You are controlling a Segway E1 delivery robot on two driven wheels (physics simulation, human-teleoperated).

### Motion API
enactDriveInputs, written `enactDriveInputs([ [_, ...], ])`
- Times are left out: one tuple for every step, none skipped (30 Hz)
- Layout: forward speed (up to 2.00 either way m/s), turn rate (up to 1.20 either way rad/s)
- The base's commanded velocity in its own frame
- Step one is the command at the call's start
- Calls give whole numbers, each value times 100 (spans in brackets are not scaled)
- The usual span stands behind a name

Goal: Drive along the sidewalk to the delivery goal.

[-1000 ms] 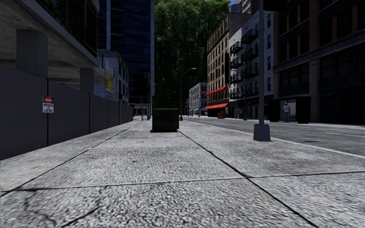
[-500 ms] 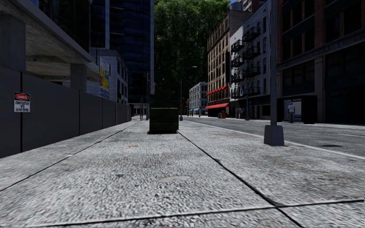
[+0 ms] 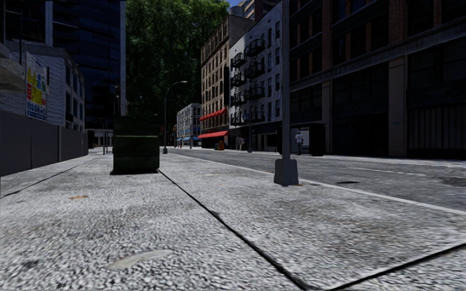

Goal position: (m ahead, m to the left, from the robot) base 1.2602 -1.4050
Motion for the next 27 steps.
enactDriveInputs([
  [83,-120],
  [83,-120],
  [82,-120],
  [82,-120],
  [82,-120],
  [82,-120],
  [82,-111],
  [82,-59],
  [82,-59],
  [82,-10],
  [82,0],
  [82,0],
  [82,0],
  [90,0],
  [118,0],
  [154,0],
  [174,0],
  [184,0],
  [188,0],
  [189,0],
  [189,0],
  [189,0],
  [189,0],
  [189,0],
  [190,0],
  [190,0],
  [190,0],
])
